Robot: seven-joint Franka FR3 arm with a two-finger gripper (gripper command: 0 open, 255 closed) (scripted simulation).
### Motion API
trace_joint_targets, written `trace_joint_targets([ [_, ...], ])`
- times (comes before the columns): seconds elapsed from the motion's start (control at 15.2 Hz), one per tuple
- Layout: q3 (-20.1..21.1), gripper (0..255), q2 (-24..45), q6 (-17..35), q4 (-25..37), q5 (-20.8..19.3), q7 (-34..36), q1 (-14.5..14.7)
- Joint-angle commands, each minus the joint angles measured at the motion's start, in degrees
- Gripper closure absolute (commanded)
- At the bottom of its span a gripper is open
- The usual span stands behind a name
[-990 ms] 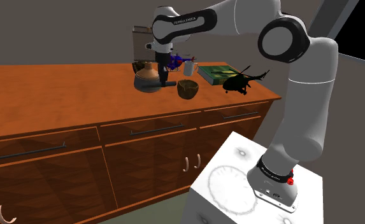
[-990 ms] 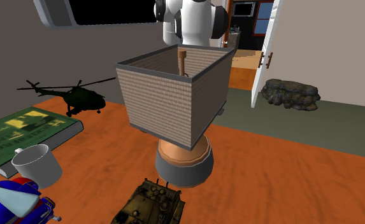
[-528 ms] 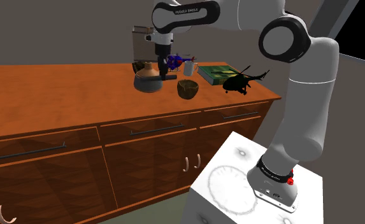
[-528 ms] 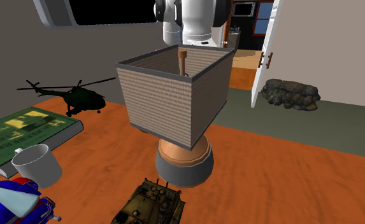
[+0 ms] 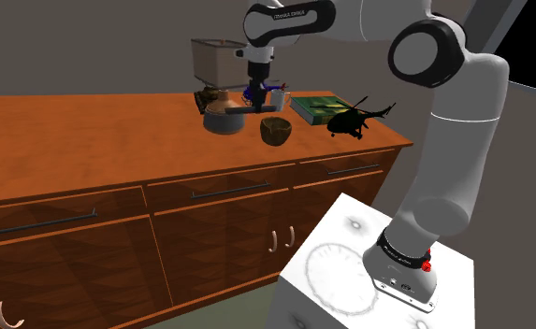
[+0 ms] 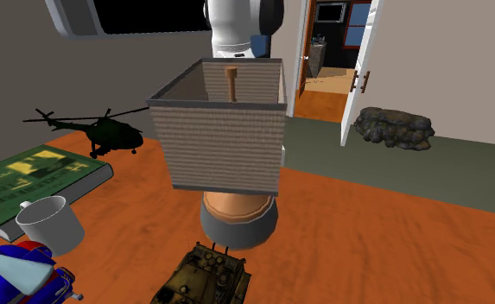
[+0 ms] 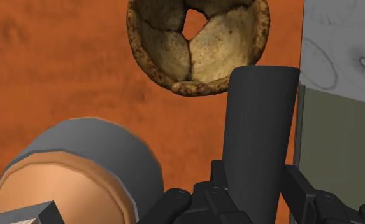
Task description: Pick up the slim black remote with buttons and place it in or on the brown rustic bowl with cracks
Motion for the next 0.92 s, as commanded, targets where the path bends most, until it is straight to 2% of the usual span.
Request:
trace_joint_targets([
  [0.0,-0.9,255,-1.1,0.1,-1.4,-0.1,-2.3,-1.4],
  [0.53,-4.7,255,-1.8,0.9,-3.3,-0.1,-12.1,-7.4],
  [0.86,-4.6,255,-1.2,4.5,-6.4,0.1,-12.3,-7.4],
])
